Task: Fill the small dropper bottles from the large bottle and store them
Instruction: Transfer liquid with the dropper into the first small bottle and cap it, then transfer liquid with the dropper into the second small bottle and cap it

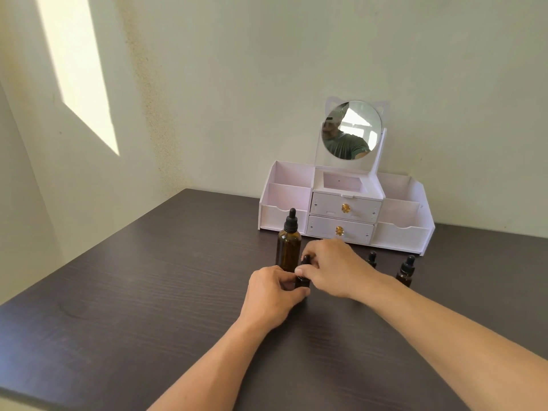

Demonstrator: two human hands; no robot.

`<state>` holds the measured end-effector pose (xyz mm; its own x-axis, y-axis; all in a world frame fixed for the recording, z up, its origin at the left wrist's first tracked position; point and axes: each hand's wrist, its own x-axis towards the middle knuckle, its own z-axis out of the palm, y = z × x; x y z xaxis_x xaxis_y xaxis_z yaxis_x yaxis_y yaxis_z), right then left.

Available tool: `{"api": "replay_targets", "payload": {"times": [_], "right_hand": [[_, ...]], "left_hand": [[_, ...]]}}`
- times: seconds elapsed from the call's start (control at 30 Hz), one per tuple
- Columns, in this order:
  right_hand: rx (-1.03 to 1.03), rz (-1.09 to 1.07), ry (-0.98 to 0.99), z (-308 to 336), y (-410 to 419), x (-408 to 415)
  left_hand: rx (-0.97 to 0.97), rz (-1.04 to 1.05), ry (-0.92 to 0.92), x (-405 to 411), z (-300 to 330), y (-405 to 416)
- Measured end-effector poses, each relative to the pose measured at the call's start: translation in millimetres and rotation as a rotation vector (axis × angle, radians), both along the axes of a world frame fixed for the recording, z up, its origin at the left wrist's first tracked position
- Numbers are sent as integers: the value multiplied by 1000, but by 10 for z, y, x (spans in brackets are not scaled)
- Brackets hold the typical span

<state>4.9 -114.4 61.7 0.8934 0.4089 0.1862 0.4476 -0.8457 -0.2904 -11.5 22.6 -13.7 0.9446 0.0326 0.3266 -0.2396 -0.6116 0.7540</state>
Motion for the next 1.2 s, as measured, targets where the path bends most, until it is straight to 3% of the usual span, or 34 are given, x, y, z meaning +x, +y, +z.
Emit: {"api": "replay_targets", "payload": {"times": [0.1,0.37,0.6,0.9,1.1,1.2], "right_hand": [[137,-72,91,-220,-165,-79],[-153,125,105,-677,-503,-391],[-198,210,80,-702,-781,-612],[-113,263,104,-684,-1244,-678],[89,128,21,-761,-1421,-573],[93,85,-18,-775,-1410,-579]], "left_hand": [[-17,-14,22,-4,5,2],[47,32,49,1,20,-86],[169,121,91,88,55,-322],[272,254,110,254,138,-619],[325,329,121,296,123,-714],[335,370,136,301,129,-730]]}}
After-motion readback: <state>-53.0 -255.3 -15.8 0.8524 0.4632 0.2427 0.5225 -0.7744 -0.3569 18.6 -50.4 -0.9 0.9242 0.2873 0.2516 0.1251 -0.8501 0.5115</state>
